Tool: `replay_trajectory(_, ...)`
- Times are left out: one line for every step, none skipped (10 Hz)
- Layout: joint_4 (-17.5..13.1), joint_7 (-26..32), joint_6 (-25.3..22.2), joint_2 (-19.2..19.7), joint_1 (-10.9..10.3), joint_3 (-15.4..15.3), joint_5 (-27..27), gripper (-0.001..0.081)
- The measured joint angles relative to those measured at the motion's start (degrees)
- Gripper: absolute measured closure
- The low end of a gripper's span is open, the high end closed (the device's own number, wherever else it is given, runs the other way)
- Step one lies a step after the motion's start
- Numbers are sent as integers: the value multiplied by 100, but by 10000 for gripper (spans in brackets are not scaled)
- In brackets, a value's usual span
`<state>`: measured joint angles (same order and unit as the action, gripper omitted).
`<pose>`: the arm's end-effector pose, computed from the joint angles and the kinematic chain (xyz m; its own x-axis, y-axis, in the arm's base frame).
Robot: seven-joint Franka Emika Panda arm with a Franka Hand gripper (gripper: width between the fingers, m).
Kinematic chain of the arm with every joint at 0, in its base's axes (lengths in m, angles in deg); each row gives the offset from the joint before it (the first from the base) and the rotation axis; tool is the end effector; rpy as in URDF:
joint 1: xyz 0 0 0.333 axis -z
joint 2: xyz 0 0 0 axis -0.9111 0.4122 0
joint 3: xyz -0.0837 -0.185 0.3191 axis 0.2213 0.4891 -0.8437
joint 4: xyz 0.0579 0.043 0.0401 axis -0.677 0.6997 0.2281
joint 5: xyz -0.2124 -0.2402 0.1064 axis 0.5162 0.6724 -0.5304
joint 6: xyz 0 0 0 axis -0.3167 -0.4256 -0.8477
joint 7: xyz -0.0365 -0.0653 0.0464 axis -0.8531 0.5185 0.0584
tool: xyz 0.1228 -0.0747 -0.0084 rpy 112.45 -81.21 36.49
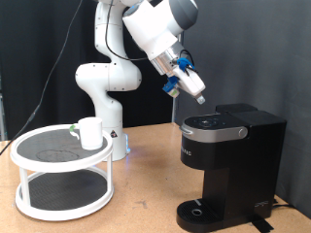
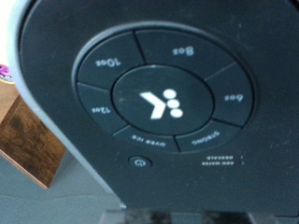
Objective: Make a cup of coffee with the keurig machine
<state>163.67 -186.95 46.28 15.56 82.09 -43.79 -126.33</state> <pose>0.4168 0.0716 0.5086 -0.7786 -0.3393 -0.5278 -0.5563 0.7624 0.3305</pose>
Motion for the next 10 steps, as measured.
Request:
replay_trajectory(101, 22, -88, -58, 1, 34, -56, 806)
replay_trajectory(255, 50, -238, -185, 2, 104, -167, 806)
replay_trajectory(443, 131, -375, -355, 1, 187, -324, 806)
replay_trajectory(629, 214, -536, -530, 2, 281, -440, 806)
replay_trajectory(803, 349, -680, -709, 3, 381, -505, 806)
replay_trajectory(973, 535, -817, -896, 4, 486, -539, 806)
replay_trajectory(1129, 649, -901, -1130, -1, 555, -560, 806)
replay_trajectory(1128, 632, -900, -1118, 3, 548, -555, 806)
replay_trajectory(1147, 552, -843, -1126, 13, 547, -577, 806)
replay_trajectory(1230, 380, -709, -1193, 39, 551, -665, 806)
